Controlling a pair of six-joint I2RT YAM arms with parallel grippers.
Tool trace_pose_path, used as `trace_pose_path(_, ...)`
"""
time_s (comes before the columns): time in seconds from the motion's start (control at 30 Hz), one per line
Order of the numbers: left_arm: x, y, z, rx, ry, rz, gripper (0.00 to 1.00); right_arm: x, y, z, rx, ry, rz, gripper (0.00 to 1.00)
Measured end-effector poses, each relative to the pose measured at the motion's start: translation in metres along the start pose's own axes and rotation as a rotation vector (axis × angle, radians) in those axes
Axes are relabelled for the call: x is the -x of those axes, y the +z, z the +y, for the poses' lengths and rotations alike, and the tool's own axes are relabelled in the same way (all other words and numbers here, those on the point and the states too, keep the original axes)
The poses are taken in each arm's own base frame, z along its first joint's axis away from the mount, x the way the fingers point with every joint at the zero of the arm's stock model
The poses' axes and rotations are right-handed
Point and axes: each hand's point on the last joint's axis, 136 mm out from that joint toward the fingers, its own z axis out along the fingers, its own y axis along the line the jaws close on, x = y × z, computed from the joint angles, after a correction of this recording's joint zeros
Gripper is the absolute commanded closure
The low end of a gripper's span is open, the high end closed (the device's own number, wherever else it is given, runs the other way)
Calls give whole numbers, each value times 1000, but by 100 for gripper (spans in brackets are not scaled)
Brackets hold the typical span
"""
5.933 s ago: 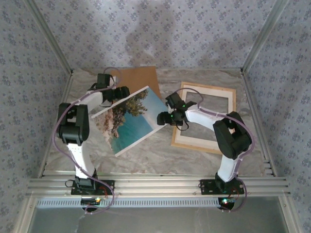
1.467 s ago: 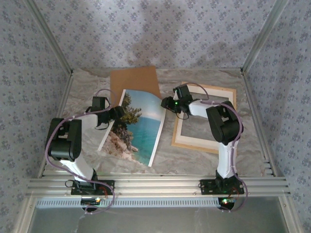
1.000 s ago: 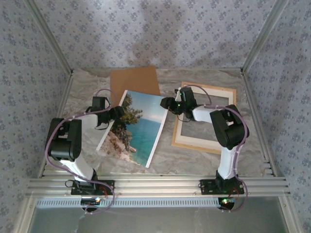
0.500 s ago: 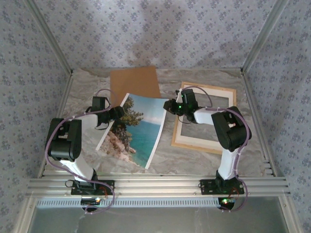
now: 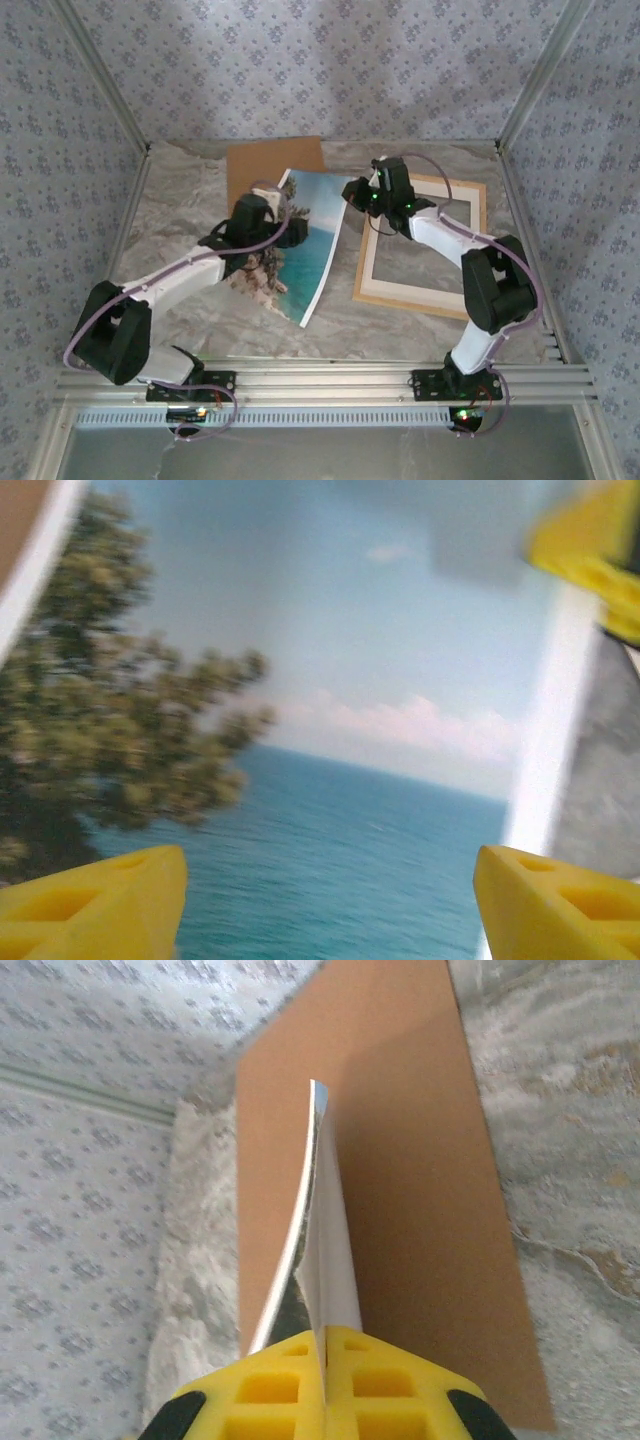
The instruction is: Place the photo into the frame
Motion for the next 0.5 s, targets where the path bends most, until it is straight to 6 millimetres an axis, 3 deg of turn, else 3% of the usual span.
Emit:
trace_pose_path(0.1,-2,1,-38,-46,87,-5,24,13,-6,16,18,12,-35,100)
trace_pose_path(0.2,-5,6,-56,-56,144,-1,24,19,-9,28,28,18,-56,100)
trace_pose_path(0.33,-17,20,-64,-43,200,28,27,20,-12,33,28,27,-69,100)
trace_pose_path(0.5,-30,40,-56,24,243,60,34,18,-11,33,22,42,-70,100)
